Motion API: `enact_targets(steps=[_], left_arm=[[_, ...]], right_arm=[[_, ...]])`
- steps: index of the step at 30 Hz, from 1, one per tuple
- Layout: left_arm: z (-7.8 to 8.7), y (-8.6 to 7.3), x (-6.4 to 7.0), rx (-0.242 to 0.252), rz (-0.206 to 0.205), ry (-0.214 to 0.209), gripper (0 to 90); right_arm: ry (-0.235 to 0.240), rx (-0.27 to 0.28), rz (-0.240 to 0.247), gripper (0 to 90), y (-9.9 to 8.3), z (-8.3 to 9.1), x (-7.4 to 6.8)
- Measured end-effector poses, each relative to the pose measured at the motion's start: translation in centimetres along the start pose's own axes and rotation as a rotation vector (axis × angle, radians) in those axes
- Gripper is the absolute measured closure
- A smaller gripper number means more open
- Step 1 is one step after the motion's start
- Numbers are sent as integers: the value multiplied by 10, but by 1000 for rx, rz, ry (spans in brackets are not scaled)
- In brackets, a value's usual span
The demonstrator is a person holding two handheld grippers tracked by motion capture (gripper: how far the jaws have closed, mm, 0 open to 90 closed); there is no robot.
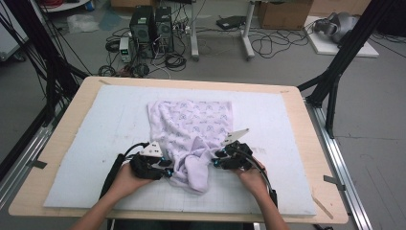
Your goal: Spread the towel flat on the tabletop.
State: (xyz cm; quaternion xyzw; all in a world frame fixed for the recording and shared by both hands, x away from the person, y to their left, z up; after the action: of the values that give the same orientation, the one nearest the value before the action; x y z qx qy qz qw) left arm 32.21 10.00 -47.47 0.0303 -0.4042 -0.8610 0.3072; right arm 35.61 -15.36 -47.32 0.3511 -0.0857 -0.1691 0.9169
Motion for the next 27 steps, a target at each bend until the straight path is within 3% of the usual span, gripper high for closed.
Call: enact_targets(steps=[1,5,6,7,9,15,17,19,20,21,23,24,27], left_arm=[[3,1,-3,-12,-2,-6,855],[17,4,-10,12,-3,18,877],[30,6,-17,41,9,45,878],[30,6,-17,41,9,45,880],[49,9,-31,65,25,88,881],[71,14,-49,111,65,152,881],[73,16,-58,114,78,177,881],[62,19,-71,92,95,215,880],[62,19,-71,92,95,215,880],[53,17,-75,68,104,222,877],[50,14,-74,58,103,215,855],[50,14,-74,58,103,215,812],[58,9,-73,69,109,216,694]], right_arm=[[12,-1,4,836,0,1,1],[30,34,-26,851,-1,16,4],[19,45,-26,851,-2,22,5],[8,53,-29,851,-2,29,6],[-9,70,-30,851,-2,42,8],[-53,61,-46,850,-5,74,20],[-62,55,-59,849,-9,74,26],[-59,26,-81,844,-12,64,32],[-58,3,-78,837,-13,57,34],[-52,-14,-85,819,-14,50,36],[-48,-30,-95,719,-16,42,38],[-48,-30,-95,719,-16,42,38],[-59,41,-107,615,-17,56,38]])
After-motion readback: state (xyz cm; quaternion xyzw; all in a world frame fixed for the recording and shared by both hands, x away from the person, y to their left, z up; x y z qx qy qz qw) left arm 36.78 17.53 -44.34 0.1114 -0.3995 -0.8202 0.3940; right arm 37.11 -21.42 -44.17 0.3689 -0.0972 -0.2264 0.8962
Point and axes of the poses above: each handheld gripper's, and its own axes: z roughly backward along the jaws, y roughly out of its top, x roughly to its right, the point moved 5 cm from there along -z, roughly forward along the jaws, and after that the axes turned 10 degrees about z, right-handed, at the moved point
